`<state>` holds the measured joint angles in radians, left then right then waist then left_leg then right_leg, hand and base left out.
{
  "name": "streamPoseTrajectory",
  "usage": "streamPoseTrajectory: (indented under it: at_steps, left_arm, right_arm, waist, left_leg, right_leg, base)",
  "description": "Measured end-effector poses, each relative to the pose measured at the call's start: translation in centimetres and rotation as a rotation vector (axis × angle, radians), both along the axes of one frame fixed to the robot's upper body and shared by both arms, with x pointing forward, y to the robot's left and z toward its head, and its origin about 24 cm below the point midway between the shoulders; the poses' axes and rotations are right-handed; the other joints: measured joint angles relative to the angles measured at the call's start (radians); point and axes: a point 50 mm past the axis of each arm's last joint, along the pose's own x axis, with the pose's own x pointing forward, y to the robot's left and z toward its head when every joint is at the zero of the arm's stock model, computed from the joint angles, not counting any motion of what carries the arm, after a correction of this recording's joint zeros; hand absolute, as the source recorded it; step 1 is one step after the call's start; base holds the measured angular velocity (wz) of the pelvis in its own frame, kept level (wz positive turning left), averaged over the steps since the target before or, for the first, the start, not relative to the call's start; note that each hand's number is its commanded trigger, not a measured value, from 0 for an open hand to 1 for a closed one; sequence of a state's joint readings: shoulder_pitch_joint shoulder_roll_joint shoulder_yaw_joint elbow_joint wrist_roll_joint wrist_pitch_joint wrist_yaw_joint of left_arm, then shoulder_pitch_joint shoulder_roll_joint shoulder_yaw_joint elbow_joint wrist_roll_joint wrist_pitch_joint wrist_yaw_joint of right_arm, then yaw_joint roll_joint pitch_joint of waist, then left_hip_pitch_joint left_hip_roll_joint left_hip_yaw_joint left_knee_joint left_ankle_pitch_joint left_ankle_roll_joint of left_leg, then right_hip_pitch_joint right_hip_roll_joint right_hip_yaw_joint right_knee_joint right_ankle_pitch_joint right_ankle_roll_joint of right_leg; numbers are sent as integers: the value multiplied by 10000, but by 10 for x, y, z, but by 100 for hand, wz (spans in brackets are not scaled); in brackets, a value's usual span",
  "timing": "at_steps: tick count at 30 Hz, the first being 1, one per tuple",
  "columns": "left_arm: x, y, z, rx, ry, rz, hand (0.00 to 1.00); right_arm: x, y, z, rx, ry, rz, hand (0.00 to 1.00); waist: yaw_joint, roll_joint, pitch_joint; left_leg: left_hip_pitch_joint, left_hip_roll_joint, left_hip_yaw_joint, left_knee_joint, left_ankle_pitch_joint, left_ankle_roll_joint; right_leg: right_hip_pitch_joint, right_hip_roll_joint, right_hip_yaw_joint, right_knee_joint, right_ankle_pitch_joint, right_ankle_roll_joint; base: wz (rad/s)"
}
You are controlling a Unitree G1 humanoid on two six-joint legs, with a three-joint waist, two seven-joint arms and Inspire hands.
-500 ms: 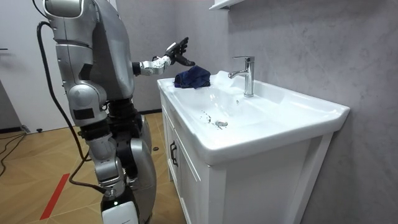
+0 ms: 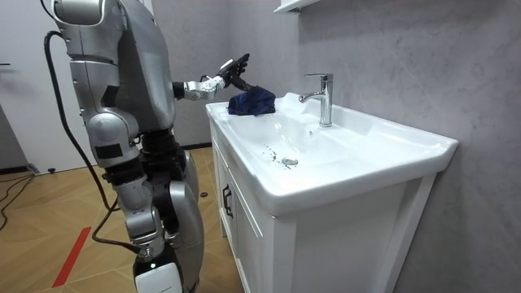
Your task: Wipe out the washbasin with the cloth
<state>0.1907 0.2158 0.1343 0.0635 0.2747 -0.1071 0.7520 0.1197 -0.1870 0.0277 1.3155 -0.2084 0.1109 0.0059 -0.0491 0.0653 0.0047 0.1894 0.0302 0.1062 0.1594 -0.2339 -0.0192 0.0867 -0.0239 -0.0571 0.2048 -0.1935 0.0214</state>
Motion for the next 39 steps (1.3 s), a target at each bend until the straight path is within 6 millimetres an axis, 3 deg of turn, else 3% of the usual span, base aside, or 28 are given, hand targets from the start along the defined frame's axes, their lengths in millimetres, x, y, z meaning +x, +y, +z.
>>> streamPoseTrajectory:
  at_steps: [14, 17, 27, 39]
  left_arm:
    - [-3, -2, -20, -312, 1126, 24, 0]
    - [-4, -1, -23, -341, 1268, 54, 0]
    - [-9, 2, -36, -398, 1906, 374, 0]
    - [-15, 8, -41, -266, 2070, 1219, 0]
  right_arm:
    - [-4, 6, -2, 467, 403, 165, 0]
    - [-4, 9, -3, 657, 434, 177, 0]
    - [-4, 13, -3, 783, 429, 68, 0]
    - [-5, 12, -3, 482, 426, -329, 0]
  waist:
    - [14, -108, -30]
    - [29, -115, -105]
    - [43, -152, -71]
    - [33, -92, -100]
  left_leg:
    - [6, 137, 8, -135, -1, 1]
    - [-27, 137, 23, -127, 0, 1]
    - [-26, 134, 88, -130, 0, 1]
    - [-21, 136, 130, -139, 0, 0]
  right_leg:
    - [-72, 141, -2, -1, 76, -94]
    - [-132, 140, 14, 7, 100, -101]
    - [-155, 134, 30, 3, 118, -97]
    - [-172, 138, 61, 11, 119, -98]
  base:
    - [0]
    - [-2]
    - [0]
    - [0]
